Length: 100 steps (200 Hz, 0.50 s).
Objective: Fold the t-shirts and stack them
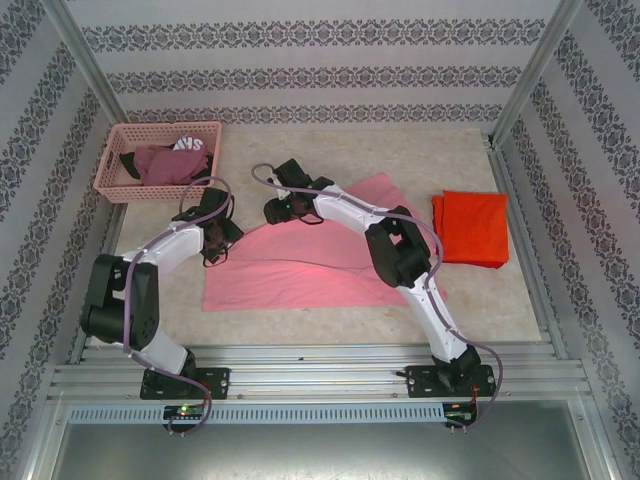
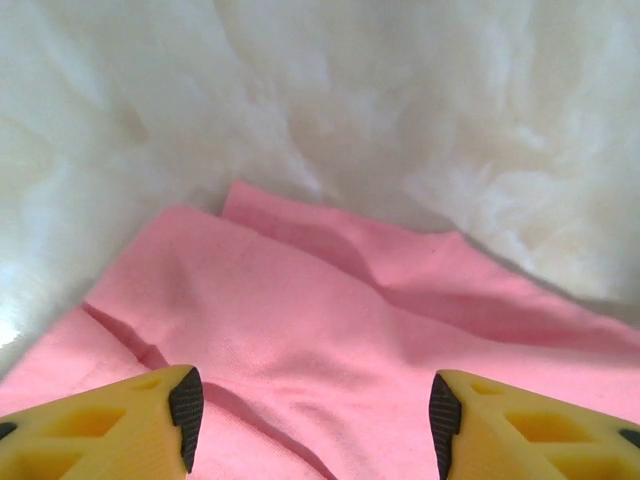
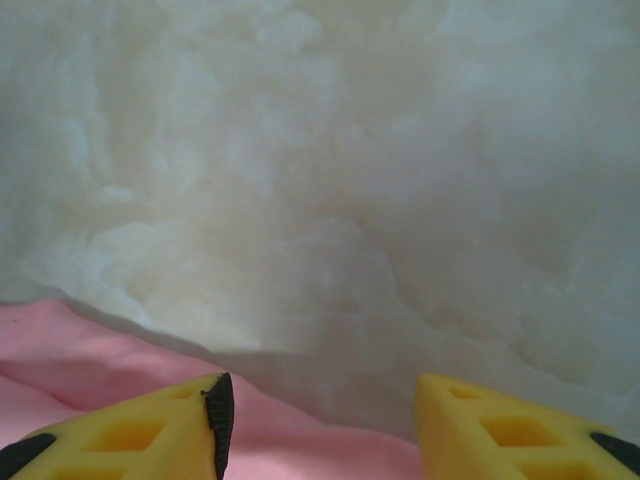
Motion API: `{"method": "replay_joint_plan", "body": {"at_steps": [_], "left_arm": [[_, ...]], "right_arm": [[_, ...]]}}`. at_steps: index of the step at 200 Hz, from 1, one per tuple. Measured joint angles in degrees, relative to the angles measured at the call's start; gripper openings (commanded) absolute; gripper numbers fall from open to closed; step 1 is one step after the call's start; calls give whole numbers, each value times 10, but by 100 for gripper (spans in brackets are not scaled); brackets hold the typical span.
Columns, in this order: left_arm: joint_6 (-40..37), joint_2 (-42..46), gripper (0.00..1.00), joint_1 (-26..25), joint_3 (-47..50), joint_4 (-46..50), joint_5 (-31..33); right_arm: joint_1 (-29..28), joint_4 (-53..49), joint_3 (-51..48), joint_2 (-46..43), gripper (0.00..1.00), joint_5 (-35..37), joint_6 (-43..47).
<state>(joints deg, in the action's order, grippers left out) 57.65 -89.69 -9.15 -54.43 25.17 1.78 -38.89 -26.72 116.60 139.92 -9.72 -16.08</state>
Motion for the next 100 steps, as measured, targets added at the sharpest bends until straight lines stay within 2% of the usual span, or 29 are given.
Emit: {"method": "replay_joint_plan", "body": {"at_steps": [29, 39, 43, 75, 100], "left_arm": [[0, 21, 67, 21, 2, 0, 4], [-2, 24, 67, 29, 4, 0, 4], [-2, 25, 67, 33, 5, 0, 4], [-7, 35, 67, 52, 18, 2, 4], [-10, 38, 68, 57, 22, 2, 3]], "right_arm": [[-4, -22, 5, 8, 45, -16, 6], [-7, -26, 5, 8, 38, -21, 12], [-8, -27, 5, 8, 32, -24, 13], [-14, -24, -30, -4, 12, -48, 31], [-14, -20, -73, -31, 10, -64, 35]]}}
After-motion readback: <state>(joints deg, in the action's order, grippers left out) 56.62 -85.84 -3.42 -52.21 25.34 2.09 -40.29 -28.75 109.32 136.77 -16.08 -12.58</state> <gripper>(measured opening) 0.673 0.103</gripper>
